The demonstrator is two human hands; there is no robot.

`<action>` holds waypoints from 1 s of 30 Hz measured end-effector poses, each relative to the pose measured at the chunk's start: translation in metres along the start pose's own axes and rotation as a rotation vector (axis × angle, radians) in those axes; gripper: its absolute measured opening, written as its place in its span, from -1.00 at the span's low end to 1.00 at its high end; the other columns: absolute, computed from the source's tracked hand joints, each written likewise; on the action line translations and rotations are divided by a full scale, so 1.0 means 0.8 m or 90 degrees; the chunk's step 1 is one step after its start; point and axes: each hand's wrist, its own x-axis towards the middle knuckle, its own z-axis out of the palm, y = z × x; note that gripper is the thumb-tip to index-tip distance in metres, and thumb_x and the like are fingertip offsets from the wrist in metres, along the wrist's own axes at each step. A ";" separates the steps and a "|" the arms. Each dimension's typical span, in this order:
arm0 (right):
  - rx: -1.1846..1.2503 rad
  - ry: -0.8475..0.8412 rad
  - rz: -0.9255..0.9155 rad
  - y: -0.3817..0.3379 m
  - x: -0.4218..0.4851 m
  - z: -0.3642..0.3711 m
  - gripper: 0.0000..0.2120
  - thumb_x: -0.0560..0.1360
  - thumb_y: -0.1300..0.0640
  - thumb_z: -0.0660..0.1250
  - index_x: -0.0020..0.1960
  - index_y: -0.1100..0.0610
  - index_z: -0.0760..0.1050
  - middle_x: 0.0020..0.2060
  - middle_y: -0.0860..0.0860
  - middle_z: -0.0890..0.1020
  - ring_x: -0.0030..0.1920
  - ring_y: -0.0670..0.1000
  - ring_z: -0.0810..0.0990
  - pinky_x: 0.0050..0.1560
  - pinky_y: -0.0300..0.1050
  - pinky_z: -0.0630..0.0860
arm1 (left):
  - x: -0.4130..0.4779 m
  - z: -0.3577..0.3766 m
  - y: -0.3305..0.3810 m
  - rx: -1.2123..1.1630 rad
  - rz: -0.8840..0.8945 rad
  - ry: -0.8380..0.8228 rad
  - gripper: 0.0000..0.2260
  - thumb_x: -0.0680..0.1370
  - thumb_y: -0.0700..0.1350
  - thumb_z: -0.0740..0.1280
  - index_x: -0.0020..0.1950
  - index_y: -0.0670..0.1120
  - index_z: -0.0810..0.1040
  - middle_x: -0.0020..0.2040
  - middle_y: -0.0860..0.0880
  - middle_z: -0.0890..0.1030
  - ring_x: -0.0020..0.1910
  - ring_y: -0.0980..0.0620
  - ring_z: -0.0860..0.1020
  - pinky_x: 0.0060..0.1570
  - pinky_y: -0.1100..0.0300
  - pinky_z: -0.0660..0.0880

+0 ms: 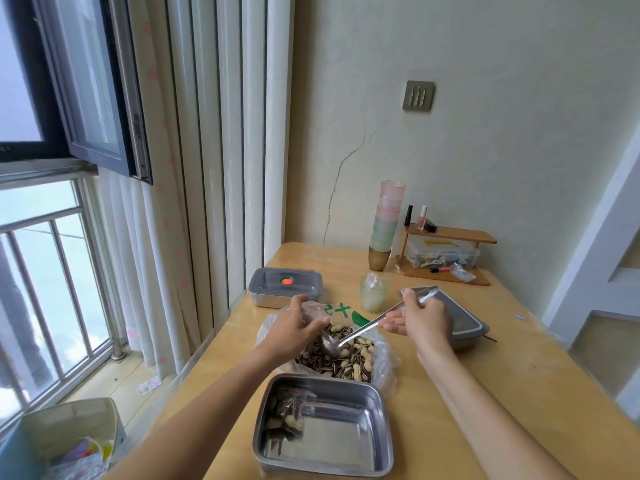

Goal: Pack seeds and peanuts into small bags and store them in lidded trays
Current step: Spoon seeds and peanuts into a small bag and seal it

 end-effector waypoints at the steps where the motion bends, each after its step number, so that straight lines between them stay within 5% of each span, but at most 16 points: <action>1: -0.003 0.008 -0.008 -0.003 -0.001 -0.002 -0.50 0.72 -0.01 0.20 -0.15 0.36 0.61 -0.42 0.12 0.71 -0.43 0.07 0.72 -0.51 -0.28 0.54 | -0.001 0.000 0.000 0.007 0.002 -0.002 -0.34 0.60 0.09 0.40 0.57 -0.16 0.22 -0.12 0.09 0.63 -0.10 0.24 0.59 -0.09 0.35 0.50; 6: -0.052 0.044 -0.082 -0.009 -0.002 -0.009 -0.59 0.71 0.00 0.21 -0.10 0.29 0.57 -0.41 0.08 0.71 -0.46 0.08 0.71 -0.50 -0.26 0.52 | -0.002 0.002 0.000 0.029 -0.007 -0.010 -0.37 0.52 0.08 0.51 0.45 -0.14 0.34 -0.12 0.14 0.62 -0.12 0.34 0.54 -0.16 0.46 0.45; 12: -0.161 0.036 -0.190 0.003 -0.006 0.002 -0.69 0.70 0.05 0.20 -0.10 0.21 0.55 -0.49 -0.05 0.67 -0.44 -0.07 0.69 -0.10 -0.04 0.67 | 0.002 0.006 -0.008 0.058 -0.032 0.002 -0.40 0.44 0.12 0.58 0.31 -0.09 0.39 0.04 0.06 0.59 -0.01 0.16 0.53 -0.13 0.37 0.43; 15: -0.199 0.031 -0.221 0.010 -0.007 0.006 -0.75 0.68 0.09 0.21 -0.09 0.18 0.53 -0.53 -0.08 0.64 -0.27 -0.02 0.69 -0.02 -0.34 0.41 | 0.003 0.006 -0.010 0.080 -0.032 0.006 -0.44 0.43 0.14 0.58 0.24 -0.08 0.41 0.05 0.04 0.56 -0.03 0.16 0.49 -0.17 0.40 0.37; 17: -0.224 0.024 -0.221 0.016 -0.003 0.006 -0.74 0.68 0.08 0.20 -0.10 0.18 0.52 -0.54 -0.12 0.64 -0.17 0.03 0.68 0.03 -0.17 0.36 | 0.003 0.006 -0.013 0.082 -0.035 0.005 -0.44 0.43 0.13 0.58 0.26 -0.08 0.42 0.03 0.08 0.55 -0.04 0.20 0.49 -0.17 0.41 0.38; 19: -0.223 0.016 -0.211 0.022 0.005 0.004 -0.73 0.68 0.08 0.20 -0.11 0.19 0.53 -0.53 -0.13 0.64 -0.23 -0.02 0.69 0.13 -0.05 0.51 | 0.004 0.005 -0.016 0.073 -0.043 0.006 -0.43 0.44 0.12 0.58 0.30 -0.09 0.43 0.05 0.07 0.56 0.01 0.15 0.53 -0.13 0.41 0.41; 22: -0.204 0.007 -0.213 0.029 0.011 -0.001 -0.70 0.69 0.06 0.20 -0.13 0.18 0.54 -0.51 -0.13 0.65 -0.28 -0.02 0.71 0.07 0.10 0.64 | 0.006 0.004 -0.017 0.075 -0.048 0.019 -0.41 0.45 0.13 0.56 0.34 -0.13 0.46 0.12 0.00 0.59 0.08 0.06 0.56 -0.08 0.34 0.45; 25: -0.198 0.020 -0.246 0.031 0.011 -0.004 -0.67 0.69 0.08 0.19 -0.18 0.18 0.54 -0.52 -0.10 0.65 -0.32 -0.01 0.71 0.00 0.01 0.65 | 0.008 0.003 -0.014 0.069 -0.055 0.049 -0.47 0.50 0.09 0.53 0.32 -0.14 0.47 0.05 0.03 0.60 0.01 0.09 0.56 -0.16 0.39 0.43; 30: -0.125 -0.013 -0.237 0.012 0.003 -0.001 -0.68 0.72 0.06 0.21 -0.10 0.22 0.54 -0.42 0.03 0.70 -0.47 -0.01 0.69 -0.43 -0.18 0.63 | 0.009 0.006 -0.012 0.074 -0.047 0.073 -0.52 0.51 0.08 0.52 0.29 -0.14 0.48 -0.01 0.06 0.63 -0.05 0.11 0.57 -0.12 0.31 0.49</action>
